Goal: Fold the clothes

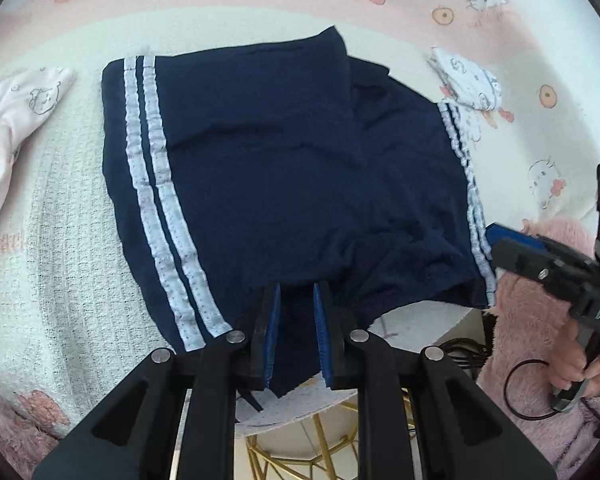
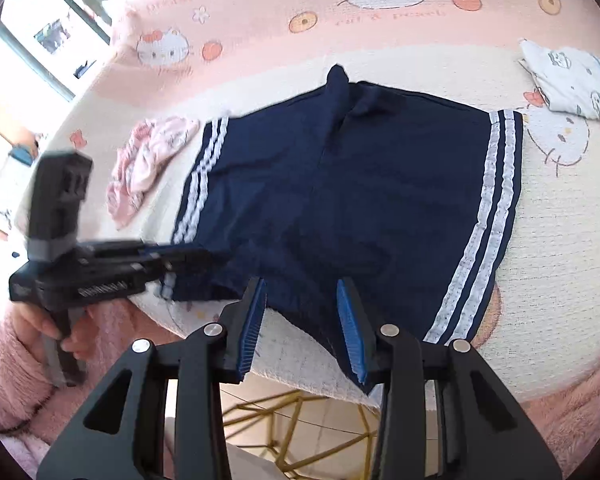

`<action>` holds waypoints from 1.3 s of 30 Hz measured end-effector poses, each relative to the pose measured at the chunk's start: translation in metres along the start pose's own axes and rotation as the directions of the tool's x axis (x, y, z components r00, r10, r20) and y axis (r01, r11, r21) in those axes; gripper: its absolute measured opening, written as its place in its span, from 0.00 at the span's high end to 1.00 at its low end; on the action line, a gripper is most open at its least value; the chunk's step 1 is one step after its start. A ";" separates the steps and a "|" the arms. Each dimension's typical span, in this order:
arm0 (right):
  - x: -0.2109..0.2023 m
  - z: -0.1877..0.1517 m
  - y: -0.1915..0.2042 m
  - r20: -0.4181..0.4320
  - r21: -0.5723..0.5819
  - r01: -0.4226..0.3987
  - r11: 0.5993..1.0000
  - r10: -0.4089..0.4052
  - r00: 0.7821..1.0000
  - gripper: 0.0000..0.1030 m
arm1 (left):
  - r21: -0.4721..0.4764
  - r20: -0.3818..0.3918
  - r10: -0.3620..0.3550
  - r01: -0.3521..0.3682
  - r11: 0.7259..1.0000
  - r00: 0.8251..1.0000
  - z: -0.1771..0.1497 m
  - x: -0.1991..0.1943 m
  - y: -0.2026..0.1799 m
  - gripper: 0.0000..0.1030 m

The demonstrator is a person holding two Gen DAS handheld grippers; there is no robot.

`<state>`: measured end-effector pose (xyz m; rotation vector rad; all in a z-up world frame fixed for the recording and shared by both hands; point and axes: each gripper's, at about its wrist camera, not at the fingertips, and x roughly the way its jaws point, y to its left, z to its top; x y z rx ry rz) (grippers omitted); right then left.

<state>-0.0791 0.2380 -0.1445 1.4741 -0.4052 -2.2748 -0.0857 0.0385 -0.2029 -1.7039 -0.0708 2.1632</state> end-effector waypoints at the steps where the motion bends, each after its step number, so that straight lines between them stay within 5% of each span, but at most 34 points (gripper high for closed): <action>1: 0.001 0.002 -0.006 0.004 0.036 -0.028 0.999 0.027 1.000 0.63 | 0.017 0.002 0.018 -0.018 1.000 1.000 0.001 0.002 -0.002 0.82; 5: 0.010 0.005 -0.021 -0.017 0.122 -0.072 0.990 0.074 0.997 0.63 | 0.085 0.014 0.091 -0.092 0.992 0.996 0.007 0.009 -0.012 0.82; 8: 0.025 0.001 -0.015 -0.089 0.039 0.087 0.995 -0.083 0.993 0.63 | 0.110 0.028 0.116 -0.119 0.987 0.993 0.014 0.013 -0.017 0.82; 15: 0.061 -0.005 0.008 -0.159 -0.134 0.200 0.971 -0.220 0.962 0.63 | 0.070 0.115 0.163 -0.172 0.983 0.980 0.012 -0.003 -0.009 0.82; 22: 0.070 -0.003 0.011 -0.099 -0.184 0.285 0.941 -0.306 0.947 0.63 | 0.099 0.080 -0.007 -0.001 0.995 0.997 0.007 -0.007 -0.012 0.82; 26: 0.071 -0.003 0.007 -0.090 -0.194 0.300 0.934 -0.321 0.943 0.63 | 0.184 0.049 -0.037 0.027 0.982 0.998 0.005 0.004 -0.036 0.82; 34: 0.070 0.009 -0.001 -0.052 -0.191 0.337 0.922 -0.352 0.934 0.64 | 0.265 0.046 0.091 -0.100 0.959 0.995 0.017 0.022 -0.047 0.82; 39: 0.067 0.016 -0.011 -0.024 -0.171 0.420 0.891 -0.430 0.903 0.64 | 0.255 0.086 0.115 -0.133 0.958 0.990 0.022 0.021 -0.041 0.82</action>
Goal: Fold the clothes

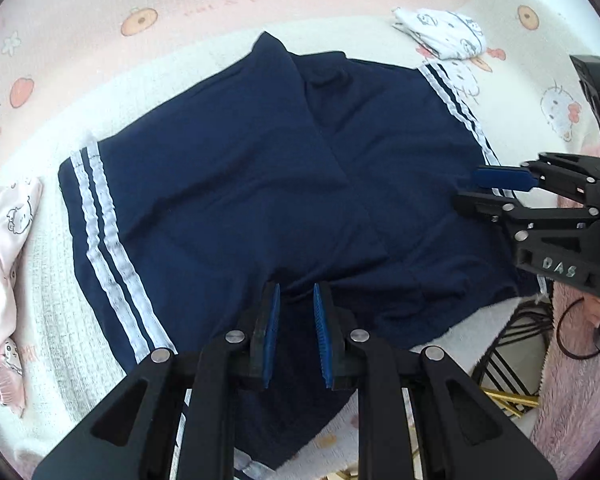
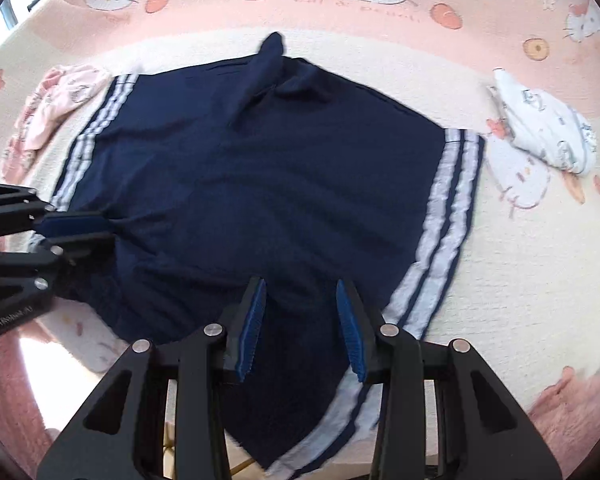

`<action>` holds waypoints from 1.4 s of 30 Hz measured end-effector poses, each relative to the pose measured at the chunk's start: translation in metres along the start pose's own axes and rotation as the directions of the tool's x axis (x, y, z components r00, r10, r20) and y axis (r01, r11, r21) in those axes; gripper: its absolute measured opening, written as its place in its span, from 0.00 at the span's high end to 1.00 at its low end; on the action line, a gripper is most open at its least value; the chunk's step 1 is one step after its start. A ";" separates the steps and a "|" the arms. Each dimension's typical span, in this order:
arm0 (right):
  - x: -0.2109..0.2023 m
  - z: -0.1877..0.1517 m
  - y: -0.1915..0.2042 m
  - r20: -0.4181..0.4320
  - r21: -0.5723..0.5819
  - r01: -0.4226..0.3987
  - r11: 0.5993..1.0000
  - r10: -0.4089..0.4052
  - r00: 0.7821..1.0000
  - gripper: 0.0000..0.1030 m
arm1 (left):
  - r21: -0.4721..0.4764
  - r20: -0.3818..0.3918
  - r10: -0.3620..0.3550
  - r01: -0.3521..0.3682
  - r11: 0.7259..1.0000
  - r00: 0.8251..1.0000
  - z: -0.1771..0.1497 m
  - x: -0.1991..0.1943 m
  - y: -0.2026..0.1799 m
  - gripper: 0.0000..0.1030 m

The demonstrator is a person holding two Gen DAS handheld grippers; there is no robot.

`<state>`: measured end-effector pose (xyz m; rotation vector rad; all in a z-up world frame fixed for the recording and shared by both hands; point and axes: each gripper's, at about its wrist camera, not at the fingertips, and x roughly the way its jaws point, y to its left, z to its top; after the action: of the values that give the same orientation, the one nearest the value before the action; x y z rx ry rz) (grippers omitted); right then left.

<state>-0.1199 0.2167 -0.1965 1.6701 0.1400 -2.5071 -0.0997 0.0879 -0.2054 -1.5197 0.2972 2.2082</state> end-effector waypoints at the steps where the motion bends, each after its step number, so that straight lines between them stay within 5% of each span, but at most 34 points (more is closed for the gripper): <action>1: -0.001 0.002 -0.006 -0.002 0.039 -0.012 0.999 0.012 1.000 0.64 | -0.009 0.006 -0.004 0.004 1.000 1.000 -0.001 -0.001 0.003 0.82; 4: -0.018 0.002 -0.017 0.025 0.108 -0.148 0.983 0.146 0.989 0.63 | -0.024 0.012 -0.064 0.064 0.998 0.998 -0.003 -0.009 0.006 0.82; 8: -0.030 -0.011 0.002 -0.005 0.044 -0.327 0.944 0.328 0.945 0.63 | 0.015 0.034 -0.165 0.165 0.986 0.986 -0.005 -0.023 -0.004 0.81; 11: -0.019 -0.017 0.024 -0.083 -0.042 -0.309 0.950 0.305 0.949 0.63 | 0.069 0.016 -0.201 0.200 0.977 0.979 0.001 -0.017 -0.022 0.81; 14: -0.004 -0.017 0.034 -0.124 -0.091 -0.264 0.960 0.252 0.960 0.63 | 0.104 -0.032 -0.153 0.156 0.982 0.988 0.000 -0.005 -0.027 0.81; 25: -0.007 -0.023 0.011 -0.035 -0.066 -0.104 0.992 0.102 0.994 0.63 | 0.108 -0.006 -0.077 0.077 0.991 0.997 0.020 0.012 -0.027 0.81; 30: -0.020 -0.021 0.003 0.026 -0.019 -0.110 0.994 0.111 0.994 0.63 | 0.066 0.080 -0.006 0.001 0.998 0.997 0.030 0.011 -0.020 0.81; 36: -0.023 -0.022 0.012 -0.001 -0.022 -0.325 0.946 0.325 0.946 0.63 | 0.007 0.070 -0.039 0.039 0.999 0.997 0.026 0.012 -0.002 0.81; 40: -0.007 -0.030 0.025 -0.083 -0.112 -0.226 0.968 0.218 0.973 0.63 | -0.020 0.023 -0.067 0.067 0.998 0.997 0.014 0.002 0.006 0.81; 42: -0.007 -0.030 0.027 -0.060 -0.118 -0.196 0.973 0.190 0.980 0.63 | -0.020 0.018 -0.086 0.086 0.996 0.996 0.006 -0.006 0.005 0.81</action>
<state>-0.0858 0.1948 -0.2014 1.6128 0.1272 -2.2698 -0.1052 0.0849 -0.1976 -1.4949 0.1999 2.1629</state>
